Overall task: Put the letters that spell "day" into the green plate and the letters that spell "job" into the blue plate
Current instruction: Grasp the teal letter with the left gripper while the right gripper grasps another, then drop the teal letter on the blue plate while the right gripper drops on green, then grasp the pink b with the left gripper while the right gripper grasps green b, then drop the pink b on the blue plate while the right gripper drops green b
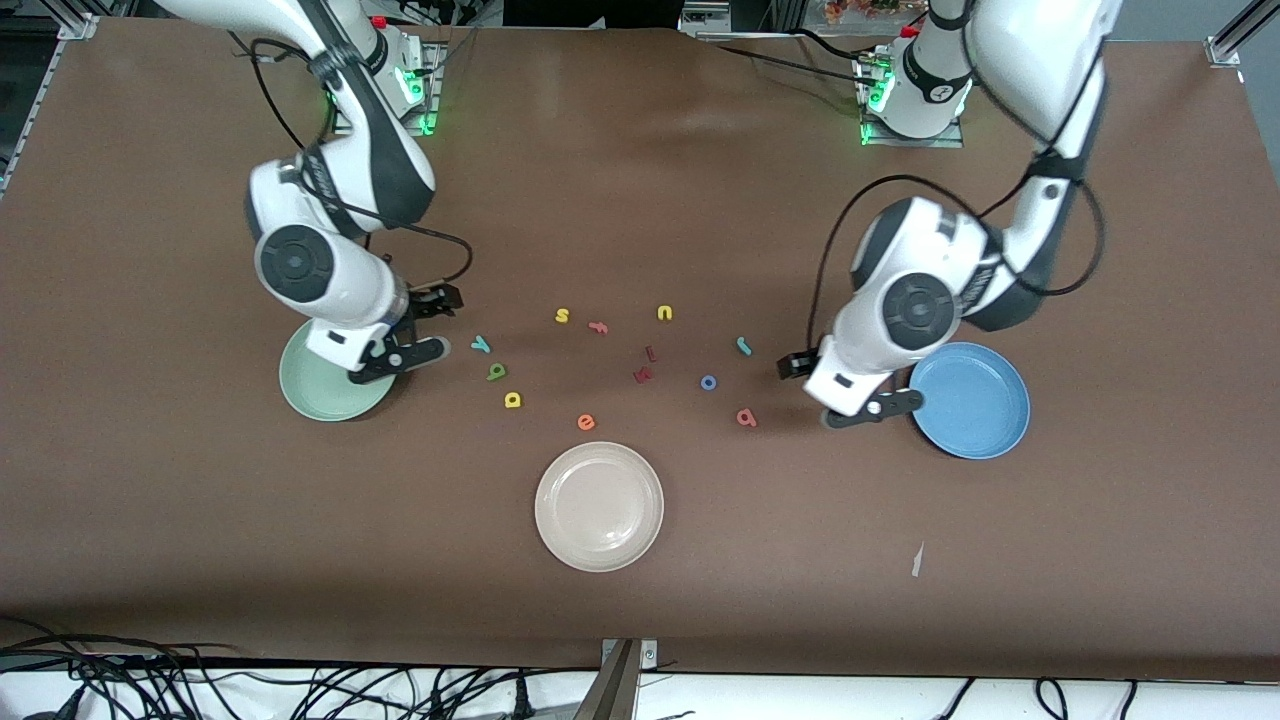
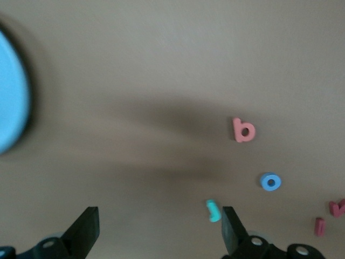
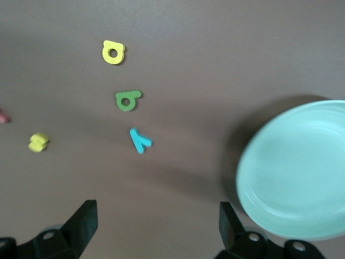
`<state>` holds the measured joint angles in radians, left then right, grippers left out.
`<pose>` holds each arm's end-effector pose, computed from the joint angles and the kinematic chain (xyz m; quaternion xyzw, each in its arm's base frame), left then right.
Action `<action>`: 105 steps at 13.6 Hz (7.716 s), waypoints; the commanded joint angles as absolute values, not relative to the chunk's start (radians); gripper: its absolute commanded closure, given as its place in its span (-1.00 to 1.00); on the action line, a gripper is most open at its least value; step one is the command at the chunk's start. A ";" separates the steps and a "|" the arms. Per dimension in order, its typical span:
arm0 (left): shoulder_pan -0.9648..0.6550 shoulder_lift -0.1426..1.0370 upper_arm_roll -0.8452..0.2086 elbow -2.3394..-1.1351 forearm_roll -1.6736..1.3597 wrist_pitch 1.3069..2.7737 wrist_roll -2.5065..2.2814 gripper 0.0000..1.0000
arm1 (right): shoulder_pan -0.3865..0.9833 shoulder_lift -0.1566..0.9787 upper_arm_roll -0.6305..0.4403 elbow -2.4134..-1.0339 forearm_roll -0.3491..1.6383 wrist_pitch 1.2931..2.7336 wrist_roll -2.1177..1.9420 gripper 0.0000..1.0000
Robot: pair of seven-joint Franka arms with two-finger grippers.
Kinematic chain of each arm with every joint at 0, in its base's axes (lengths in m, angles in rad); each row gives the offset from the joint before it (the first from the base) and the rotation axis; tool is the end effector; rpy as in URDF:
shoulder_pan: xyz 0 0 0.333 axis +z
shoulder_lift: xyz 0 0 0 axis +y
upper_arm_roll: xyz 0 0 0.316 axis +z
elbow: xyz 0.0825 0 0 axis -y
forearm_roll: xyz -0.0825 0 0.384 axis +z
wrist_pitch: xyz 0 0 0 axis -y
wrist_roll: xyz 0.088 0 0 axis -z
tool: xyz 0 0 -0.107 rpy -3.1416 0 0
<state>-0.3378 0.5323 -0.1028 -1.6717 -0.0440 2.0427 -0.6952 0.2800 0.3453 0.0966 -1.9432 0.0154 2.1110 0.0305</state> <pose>0.5985 -0.2774 0.2847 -0.9855 -0.1428 0.0912 0.0045 0.5546 0.2179 0.2921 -0.9820 -0.1656 0.0907 0.0045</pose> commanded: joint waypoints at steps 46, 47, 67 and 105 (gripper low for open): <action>0.038 0.550 -0.080 -1.758 0.140 2.035 0.329 0.77 | 0.305 0.348 -0.147 -2.039 -0.058 2.202 -0.181 -1.00; 0.047 0.561 -0.080 -1.756 0.140 2.045 0.337 -0.05 | 0.310 0.359 -0.118 -1.989 -0.055 2.162 -0.129 -1.00; -0.379 0.879 -0.087 -1.347 -0.032 2.170 -0.736 -0.98 | 0.400 0.633 0.067 -1.778 -0.054 2.345 0.980 -0.39; 0.060 0.403 -0.084 -2.033 0.143 2.264 0.150 0.20 | 0.402 0.472 -0.210 -1.811 -0.002 2.081 0.252 -1.00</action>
